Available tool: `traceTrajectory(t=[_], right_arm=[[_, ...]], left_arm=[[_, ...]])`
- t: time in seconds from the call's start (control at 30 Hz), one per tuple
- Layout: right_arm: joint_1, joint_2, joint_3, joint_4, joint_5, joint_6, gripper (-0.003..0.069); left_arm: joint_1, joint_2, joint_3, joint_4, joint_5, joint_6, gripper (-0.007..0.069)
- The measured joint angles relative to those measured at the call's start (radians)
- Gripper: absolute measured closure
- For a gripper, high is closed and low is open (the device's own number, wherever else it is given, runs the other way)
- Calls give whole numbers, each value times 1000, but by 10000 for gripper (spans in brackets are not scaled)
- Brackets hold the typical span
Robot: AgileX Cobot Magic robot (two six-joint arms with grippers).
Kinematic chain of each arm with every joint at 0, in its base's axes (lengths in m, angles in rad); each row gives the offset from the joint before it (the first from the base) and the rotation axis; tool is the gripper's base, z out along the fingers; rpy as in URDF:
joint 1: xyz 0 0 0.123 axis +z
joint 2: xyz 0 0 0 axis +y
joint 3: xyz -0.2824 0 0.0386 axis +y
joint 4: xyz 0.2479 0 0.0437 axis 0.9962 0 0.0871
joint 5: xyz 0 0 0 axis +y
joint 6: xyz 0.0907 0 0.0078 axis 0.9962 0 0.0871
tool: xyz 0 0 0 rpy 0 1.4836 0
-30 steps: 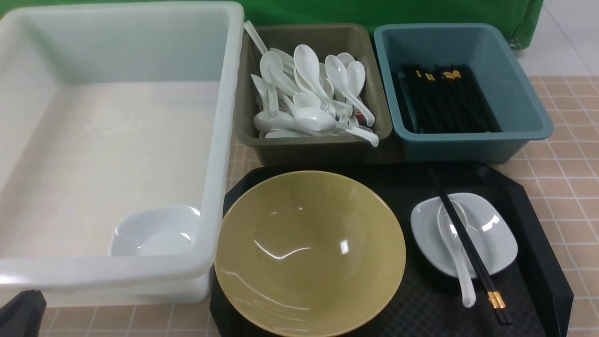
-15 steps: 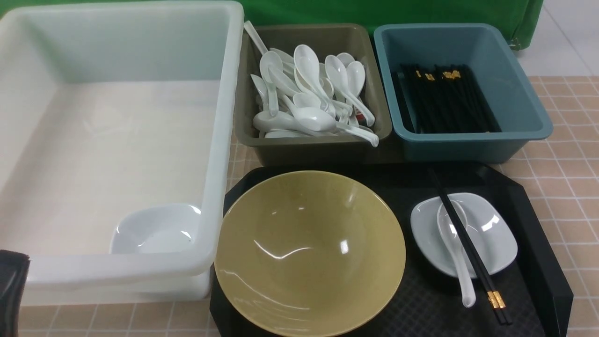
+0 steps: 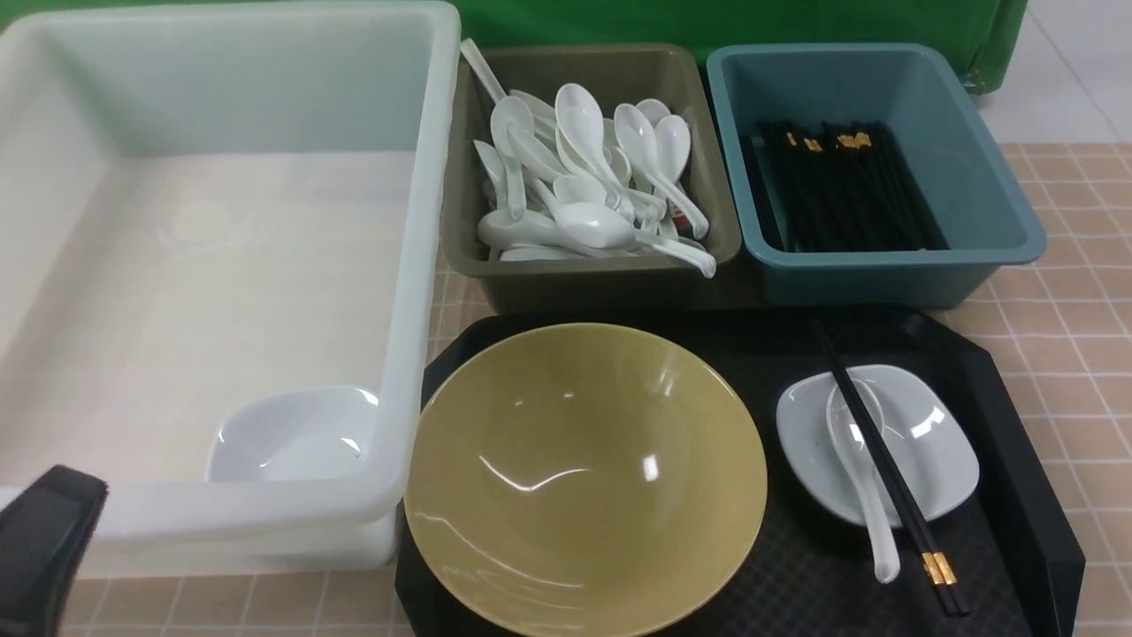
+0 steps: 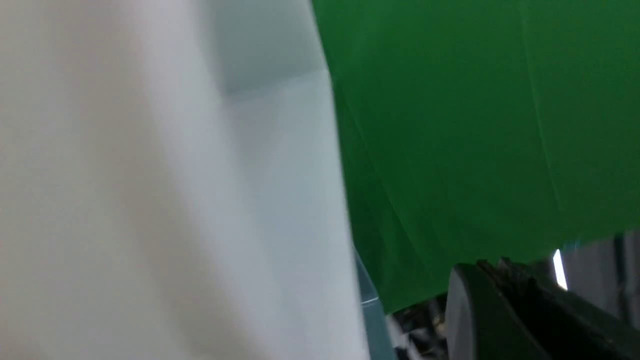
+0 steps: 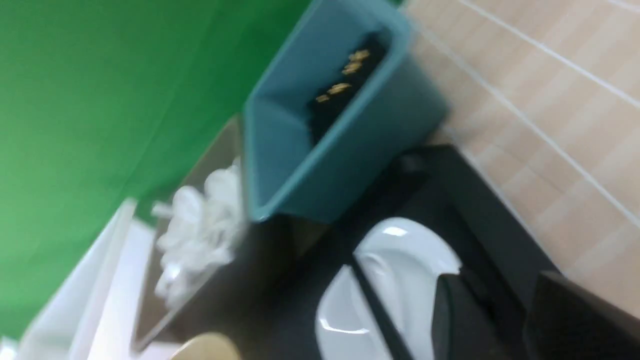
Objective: On brown table put chopsticks spoon bowls plates into blue grey white boxes.
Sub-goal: 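Move the grippers toward the tableware on the black tray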
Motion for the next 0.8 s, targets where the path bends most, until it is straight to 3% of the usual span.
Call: traceTrajectory(t=[0.1, 0.13, 0.2, 0.33, 0.5, 0.63, 0.8], right_arm=[[49, 38, -127, 1, 1, -164, 434], [52, 52, -137, 1, 2, -175, 440], [88, 175, -264, 1, 54, -325, 480], [124, 466, -522, 0, 316, -635, 574], [127, 738, -738, -6, 632, -854, 617], [157, 995, -866, -31, 791, -936, 617], [259, 1183, -893, -58, 736, -926, 613]], left_arm=[[0, 52, -158, 97, 104, 213, 623], [0, 52, -170, 105, 104, 213, 623], [0, 195, -299, 213, 210, 314, 623], [0, 477, -521, 447, 456, 351, 623], [-34, 709, -701, 628, 689, 360, 623], [-253, 907, -814, 754, 775, 370, 623], [-538, 1105, -899, 842, 824, 371, 623]])
